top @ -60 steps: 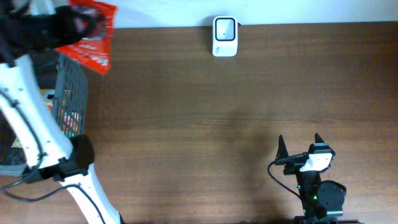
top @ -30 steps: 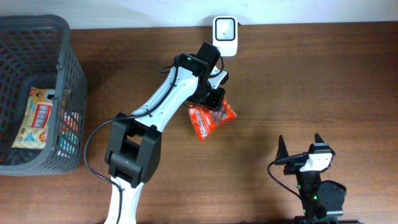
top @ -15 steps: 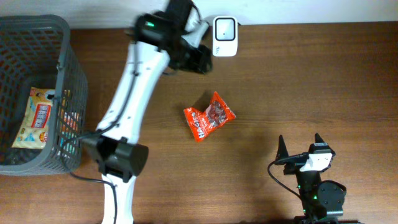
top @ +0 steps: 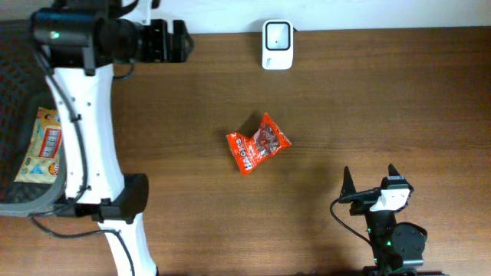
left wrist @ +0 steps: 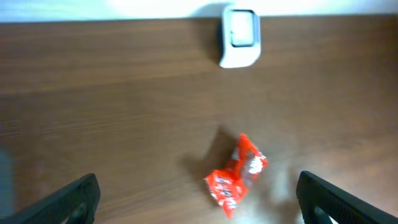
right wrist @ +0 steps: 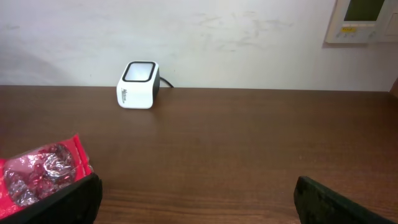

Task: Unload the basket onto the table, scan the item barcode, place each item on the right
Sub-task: 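Move the left gripper back down into the basket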

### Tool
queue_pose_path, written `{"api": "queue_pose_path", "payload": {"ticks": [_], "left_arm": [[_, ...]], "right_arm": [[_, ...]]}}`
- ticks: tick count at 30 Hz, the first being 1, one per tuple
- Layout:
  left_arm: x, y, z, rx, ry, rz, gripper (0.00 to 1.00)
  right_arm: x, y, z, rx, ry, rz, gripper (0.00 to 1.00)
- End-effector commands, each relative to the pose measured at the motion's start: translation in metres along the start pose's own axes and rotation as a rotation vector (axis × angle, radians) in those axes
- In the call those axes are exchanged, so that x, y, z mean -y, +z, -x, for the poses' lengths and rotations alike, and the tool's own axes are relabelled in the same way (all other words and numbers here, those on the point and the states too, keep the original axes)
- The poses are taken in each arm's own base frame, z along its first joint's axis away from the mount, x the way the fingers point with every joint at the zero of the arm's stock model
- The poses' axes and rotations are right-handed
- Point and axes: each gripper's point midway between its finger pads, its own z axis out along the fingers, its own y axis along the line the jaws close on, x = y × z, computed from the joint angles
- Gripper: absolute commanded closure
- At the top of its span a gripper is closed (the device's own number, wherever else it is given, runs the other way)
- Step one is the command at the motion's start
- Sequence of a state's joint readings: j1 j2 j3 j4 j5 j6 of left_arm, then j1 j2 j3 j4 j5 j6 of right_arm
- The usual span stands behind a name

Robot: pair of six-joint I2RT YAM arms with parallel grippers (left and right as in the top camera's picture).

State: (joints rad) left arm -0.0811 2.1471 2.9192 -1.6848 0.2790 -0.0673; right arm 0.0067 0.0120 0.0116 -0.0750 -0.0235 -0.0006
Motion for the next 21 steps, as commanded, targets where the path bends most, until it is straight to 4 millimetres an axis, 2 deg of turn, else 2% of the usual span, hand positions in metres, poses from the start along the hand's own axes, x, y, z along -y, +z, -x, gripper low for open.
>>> {"api": "queue_pose_path", "payload": {"ticks": [1, 5, 9, 11, 14, 18, 21], "left_arm": [[-0.026, -0.053, 0.008, 0.117, 0.015, 0.165, 0.01], [-0.065, -0.088, 0.008, 0.189, -0.096, 0.363, 0.01], [-0.093, -0.105, 0.003, 0.2, -0.154, 0.457, 0.01], [-0.12, -0.111, -0.003, 0.194, -0.229, 0.545, 0.01], [-0.158, -0.11, -0.019, 0.144, -0.349, 0.614, 0.01], [-0.205, -0.101, -0.049, 0.025, -0.457, 0.675, 0.01], [-0.241, -0.101, -0.072, -0.017, -0.586, 0.724, 0.01]], "right_arm": [[0.001, 0.0, -0.003, -0.005, -0.003, -0.007, 0.02], [0.001, 0.0, -0.003, -0.005, -0.003, -0.007, 0.02], [0.001, 0.0, -0.003, -0.005, -0.003, -0.007, 0.02], [0.001, 0.0, -0.003, -0.005, -0.003, -0.007, 0.02], [0.001, 0.0, -0.003, -0.005, -0.003, -0.007, 0.01], [0.001, 0.0, -0.003, -0.005, -0.003, -0.007, 0.02], [0.001, 0.0, -0.003, -0.005, -0.003, -0.007, 0.02]]}}
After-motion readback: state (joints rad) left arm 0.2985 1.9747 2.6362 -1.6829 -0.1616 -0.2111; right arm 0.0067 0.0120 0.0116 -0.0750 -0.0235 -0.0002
